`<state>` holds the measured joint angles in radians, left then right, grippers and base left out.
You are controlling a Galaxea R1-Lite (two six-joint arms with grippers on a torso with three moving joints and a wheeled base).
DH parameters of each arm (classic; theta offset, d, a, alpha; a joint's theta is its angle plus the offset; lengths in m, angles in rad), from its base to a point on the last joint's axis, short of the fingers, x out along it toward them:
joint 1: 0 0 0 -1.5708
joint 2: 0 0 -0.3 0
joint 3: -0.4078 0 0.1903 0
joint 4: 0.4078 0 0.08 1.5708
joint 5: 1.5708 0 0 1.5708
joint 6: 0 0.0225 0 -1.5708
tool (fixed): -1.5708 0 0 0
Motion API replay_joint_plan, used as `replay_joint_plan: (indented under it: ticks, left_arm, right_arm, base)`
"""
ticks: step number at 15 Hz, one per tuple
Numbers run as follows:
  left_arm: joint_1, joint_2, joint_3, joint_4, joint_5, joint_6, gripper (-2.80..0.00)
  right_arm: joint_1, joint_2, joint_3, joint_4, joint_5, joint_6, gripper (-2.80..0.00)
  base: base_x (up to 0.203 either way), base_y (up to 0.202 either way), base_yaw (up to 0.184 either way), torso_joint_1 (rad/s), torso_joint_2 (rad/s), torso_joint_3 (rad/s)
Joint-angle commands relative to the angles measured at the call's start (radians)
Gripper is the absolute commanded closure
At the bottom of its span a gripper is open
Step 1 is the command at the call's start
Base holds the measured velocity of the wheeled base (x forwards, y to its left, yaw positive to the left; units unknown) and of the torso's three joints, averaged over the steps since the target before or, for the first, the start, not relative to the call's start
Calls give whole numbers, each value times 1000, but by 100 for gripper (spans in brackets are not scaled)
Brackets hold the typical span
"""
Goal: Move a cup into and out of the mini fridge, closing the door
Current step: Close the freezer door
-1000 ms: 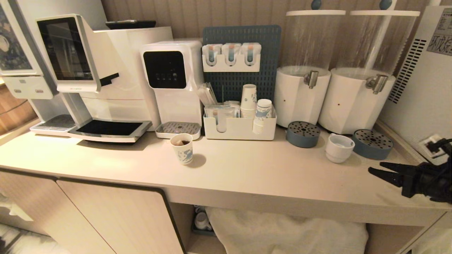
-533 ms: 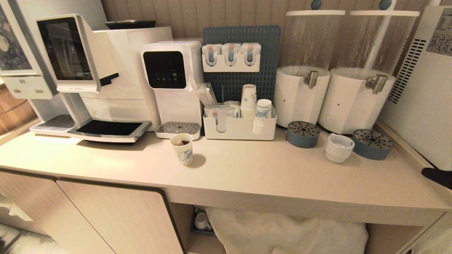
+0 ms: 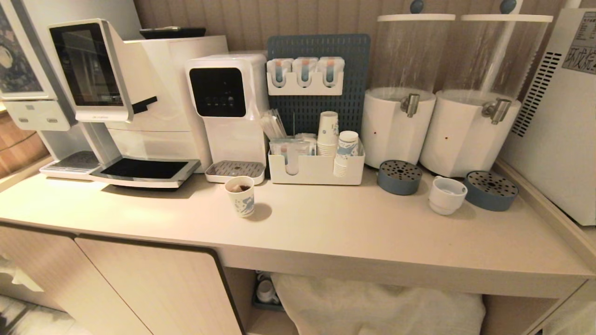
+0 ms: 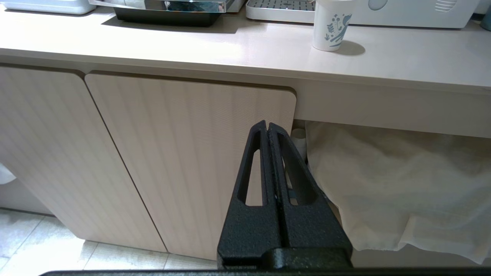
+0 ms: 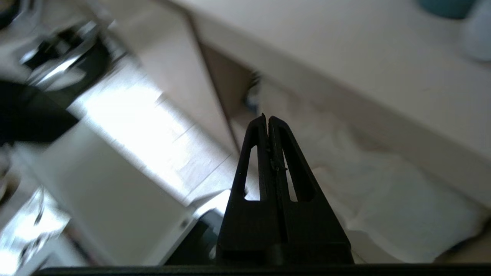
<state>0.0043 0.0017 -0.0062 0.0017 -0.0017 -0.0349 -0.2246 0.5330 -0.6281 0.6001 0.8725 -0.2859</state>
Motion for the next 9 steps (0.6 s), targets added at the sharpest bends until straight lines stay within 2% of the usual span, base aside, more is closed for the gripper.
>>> replay_joint_plan:
  ticks: [1, 3, 6, 8, 9]
  left_arm:
    - [0, 0, 0, 0, 0, 0, 0]
    - [0, 1, 0, 0, 0, 0, 0]
    - [0, 1, 0, 0, 0, 0, 0]
    - [0, 1, 0, 0, 0, 0, 0]
    - [0, 1, 0, 0, 0, 0, 0]
  right_arm:
    - [134, -156, -3, 49, -60, 10, 0]
    - [230, -286, 13, 72, -204, 78, 0]
    - [230, -485, 75, 25, -377, 153, 0]
    - [229, -539, 118, -37, -612, 228, 0]
    - [228, -537, 166, -123, -688, 271, 0]
  base:
    - [0, 0, 0, 0, 0, 0]
    - [0, 0, 0, 0, 0, 0]
    - [0, 0, 0, 0, 0, 0]
    - [0, 0, 0, 0, 0, 0]
    - [0, 0, 0, 0, 0, 0]
